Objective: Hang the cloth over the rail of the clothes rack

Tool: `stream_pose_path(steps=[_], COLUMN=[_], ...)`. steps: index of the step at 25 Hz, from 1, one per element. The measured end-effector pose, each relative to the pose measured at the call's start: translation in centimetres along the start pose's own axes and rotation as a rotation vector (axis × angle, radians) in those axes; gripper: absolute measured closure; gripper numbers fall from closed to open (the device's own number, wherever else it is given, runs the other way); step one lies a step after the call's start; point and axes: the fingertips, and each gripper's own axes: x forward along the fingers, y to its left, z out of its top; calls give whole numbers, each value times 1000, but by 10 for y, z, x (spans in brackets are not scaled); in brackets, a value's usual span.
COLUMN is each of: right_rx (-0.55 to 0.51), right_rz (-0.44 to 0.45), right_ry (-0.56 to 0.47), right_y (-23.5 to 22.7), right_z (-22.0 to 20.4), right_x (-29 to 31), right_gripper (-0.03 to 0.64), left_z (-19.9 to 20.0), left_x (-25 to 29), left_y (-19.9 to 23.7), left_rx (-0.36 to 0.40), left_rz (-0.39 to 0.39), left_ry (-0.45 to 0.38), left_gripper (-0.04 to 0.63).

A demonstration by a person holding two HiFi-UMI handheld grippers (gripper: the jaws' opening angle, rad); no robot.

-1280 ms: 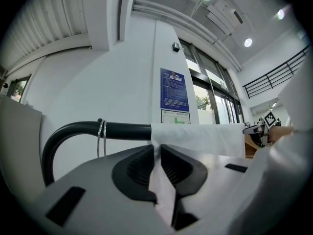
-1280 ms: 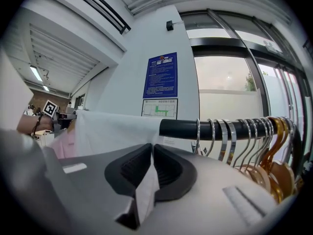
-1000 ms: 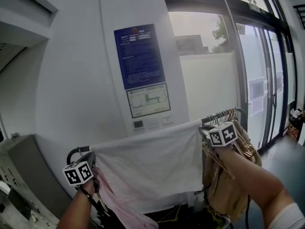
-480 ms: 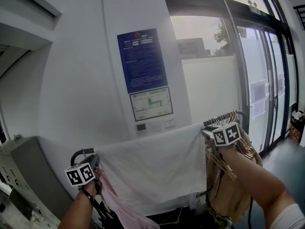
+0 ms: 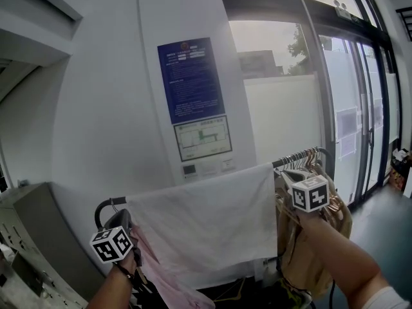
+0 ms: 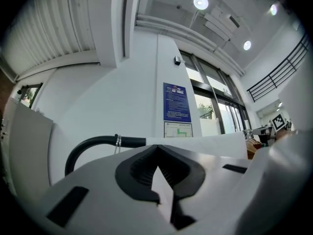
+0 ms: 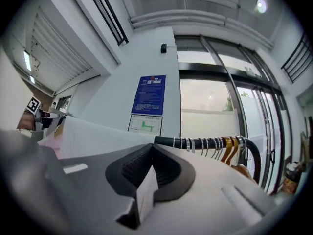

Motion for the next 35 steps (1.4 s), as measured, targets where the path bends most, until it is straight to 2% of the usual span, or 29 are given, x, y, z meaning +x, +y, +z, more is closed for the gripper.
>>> stream_pose_path(steps=[3,6,9,12,14,22,35], right_rx=[-29,-17,12,27,59,53,52], right_rz=[40,149,261,339,371,422,435], right_ry=[-47,-37,-6,8,12,-9,-28], right_y=[37,95,152,198,219,254,264], right_z=[-7,-30,-61,-86,-96,-92,-78], right_x=[-21,-34,-41,-41,-38,-26,-20], right_gripper=[615,614,614,615,615,617,617], left_z=[-23,-54,-77,-98,-111,-125,-126], left_x=[-12,-24,-36,-43,-41,-33,-16], left_y=[-44,-95,-143,-183,-200,-227,-217], left_rx=[7,4,6,23,6,-71,-83], left_rz=[-93,-193,-272,-325,-340,-355,-358], left_ry=[24,72,78,77,84,87,100], left_gripper=[589,589,589,589,589,589,589])
